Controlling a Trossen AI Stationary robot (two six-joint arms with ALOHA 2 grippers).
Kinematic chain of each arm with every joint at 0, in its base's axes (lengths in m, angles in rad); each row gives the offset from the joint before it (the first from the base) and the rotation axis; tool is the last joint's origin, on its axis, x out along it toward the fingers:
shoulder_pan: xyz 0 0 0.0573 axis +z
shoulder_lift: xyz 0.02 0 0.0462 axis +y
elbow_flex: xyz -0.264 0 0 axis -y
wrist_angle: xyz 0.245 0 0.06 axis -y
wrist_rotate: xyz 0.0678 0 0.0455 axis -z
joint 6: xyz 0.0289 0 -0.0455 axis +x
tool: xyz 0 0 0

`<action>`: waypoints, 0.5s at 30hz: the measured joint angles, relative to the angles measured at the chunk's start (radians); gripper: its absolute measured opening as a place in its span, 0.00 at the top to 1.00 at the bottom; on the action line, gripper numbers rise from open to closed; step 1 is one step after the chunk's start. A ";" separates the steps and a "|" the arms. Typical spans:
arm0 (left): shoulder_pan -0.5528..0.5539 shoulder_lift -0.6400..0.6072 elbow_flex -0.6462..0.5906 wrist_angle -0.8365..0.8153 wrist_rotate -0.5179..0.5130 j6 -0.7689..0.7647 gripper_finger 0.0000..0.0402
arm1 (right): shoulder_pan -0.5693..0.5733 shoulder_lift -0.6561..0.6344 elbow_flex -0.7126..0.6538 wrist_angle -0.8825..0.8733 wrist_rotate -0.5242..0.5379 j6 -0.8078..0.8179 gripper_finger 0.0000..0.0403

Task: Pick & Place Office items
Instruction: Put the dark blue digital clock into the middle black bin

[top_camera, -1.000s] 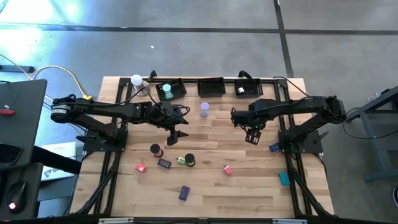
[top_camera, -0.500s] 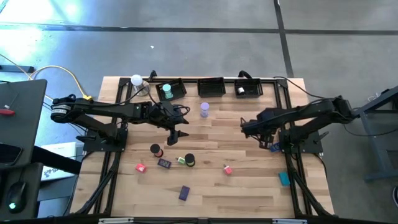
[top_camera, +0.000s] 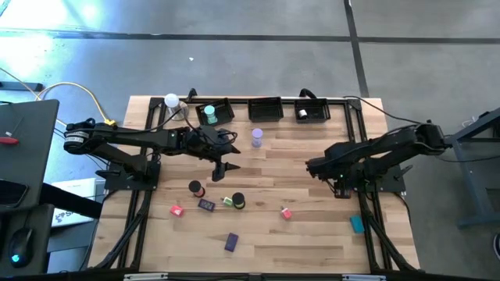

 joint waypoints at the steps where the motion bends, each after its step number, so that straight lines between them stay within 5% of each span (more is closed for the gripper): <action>1: 0.000 0.000 0.000 0.002 0.000 0.000 0.33 | 0.000 0.000 0.000 0.002 -0.007 -0.003 0.59; 11: 0.000 0.000 0.000 0.008 0.000 -0.009 0.33 | 0.000 0.000 0.000 0.152 -0.013 0.020 0.63; 15: 0.000 0.000 0.000 0.008 0.000 -0.011 0.33 | 0.000 0.000 0.000 0.251 -0.020 0.202 0.63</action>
